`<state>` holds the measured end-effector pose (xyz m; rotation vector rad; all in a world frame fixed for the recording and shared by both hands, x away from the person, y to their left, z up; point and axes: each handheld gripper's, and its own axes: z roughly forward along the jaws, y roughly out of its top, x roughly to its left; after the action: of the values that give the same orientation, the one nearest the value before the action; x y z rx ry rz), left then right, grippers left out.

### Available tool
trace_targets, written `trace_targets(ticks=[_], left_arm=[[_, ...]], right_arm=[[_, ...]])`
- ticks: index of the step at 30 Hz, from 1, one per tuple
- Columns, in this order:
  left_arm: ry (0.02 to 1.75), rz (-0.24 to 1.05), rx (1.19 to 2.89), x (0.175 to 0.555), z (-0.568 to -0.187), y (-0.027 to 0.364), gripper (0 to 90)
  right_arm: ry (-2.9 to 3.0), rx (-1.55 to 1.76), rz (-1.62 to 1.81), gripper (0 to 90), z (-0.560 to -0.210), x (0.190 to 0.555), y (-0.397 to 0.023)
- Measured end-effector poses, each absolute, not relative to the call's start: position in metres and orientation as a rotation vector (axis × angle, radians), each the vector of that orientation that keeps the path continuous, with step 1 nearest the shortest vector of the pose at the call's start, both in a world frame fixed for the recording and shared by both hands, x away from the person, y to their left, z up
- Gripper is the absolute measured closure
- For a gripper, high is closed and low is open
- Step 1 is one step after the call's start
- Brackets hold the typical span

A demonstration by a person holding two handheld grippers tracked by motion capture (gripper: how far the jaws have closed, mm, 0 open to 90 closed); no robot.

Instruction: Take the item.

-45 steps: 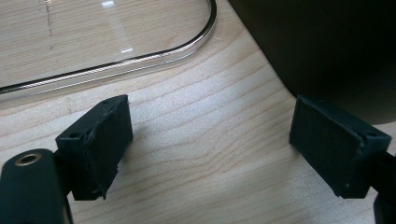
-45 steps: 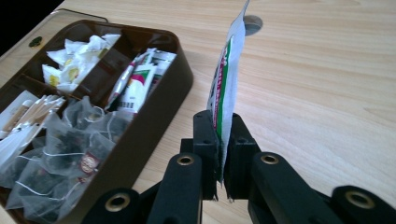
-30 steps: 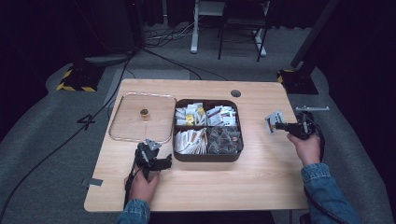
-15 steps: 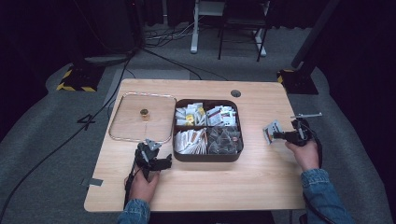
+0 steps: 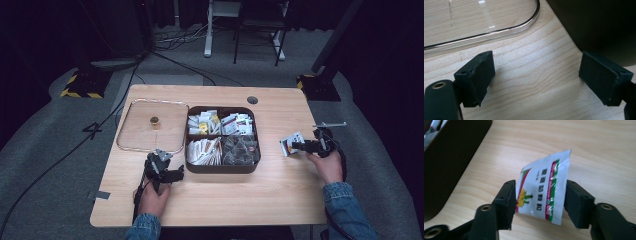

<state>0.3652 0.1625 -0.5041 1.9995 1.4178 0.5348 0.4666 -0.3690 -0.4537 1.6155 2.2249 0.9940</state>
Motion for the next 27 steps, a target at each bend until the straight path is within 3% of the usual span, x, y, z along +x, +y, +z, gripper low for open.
trace_targets(ticks=[4, 27], left_arm=[[1.418, 0.535, 2.0, 0.365, -0.504, 0.163, 13.7], [1.398, 0.528, 2.011, 0.362, -0.504, 0.164, 14.0]], right_arm=[[2.148, 1.616, 1.006, 39.5, -0.448, 0.464, -0.38], [2.21, 1.372, 1.21, 40.0, -0.409, 0.426, -0.367]])
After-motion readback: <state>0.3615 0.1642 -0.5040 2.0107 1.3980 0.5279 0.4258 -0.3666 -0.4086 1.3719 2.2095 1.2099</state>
